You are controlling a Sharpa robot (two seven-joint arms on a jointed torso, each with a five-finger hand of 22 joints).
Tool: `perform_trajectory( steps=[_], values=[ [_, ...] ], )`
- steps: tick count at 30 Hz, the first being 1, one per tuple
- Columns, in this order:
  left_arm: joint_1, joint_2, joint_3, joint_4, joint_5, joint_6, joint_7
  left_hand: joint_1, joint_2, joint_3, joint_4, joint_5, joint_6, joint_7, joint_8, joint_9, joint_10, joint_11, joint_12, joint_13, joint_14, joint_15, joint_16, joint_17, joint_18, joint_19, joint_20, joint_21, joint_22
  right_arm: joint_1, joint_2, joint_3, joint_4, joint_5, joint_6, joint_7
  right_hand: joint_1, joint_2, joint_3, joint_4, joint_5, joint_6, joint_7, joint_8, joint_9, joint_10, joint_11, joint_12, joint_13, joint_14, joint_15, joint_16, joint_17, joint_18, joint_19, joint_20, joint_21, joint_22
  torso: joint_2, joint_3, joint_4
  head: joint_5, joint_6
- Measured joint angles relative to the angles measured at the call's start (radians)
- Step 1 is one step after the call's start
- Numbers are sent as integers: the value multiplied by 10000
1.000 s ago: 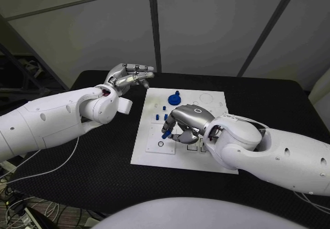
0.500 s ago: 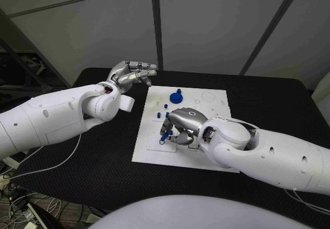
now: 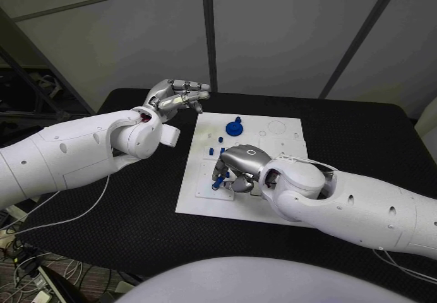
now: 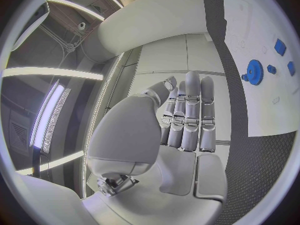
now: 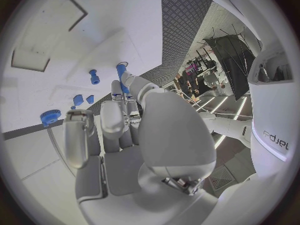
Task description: Assemble the parts on the task board
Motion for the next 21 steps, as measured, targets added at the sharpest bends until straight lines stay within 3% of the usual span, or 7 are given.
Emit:
perform_trajectory(
  steps=[21],
  values=[
    [1, 1, 0, -15, 0, 14, -24, 0, 0, 0, 0, 0, 0, 0, 0, 1, 0, 0, 0, 0, 0, 0, 0, 2, 0, 0, 0, 0, 1, 0, 149, -75, -169, -134, 222, 44, -3, 0, -1, 0, -19, -8, 19, 8, 35, -1, 1, -18, 10, 0, 0, 0, -11, 0, 0, 0, 0, 0, 2, -5, 0, 26, -13]
  ],
)
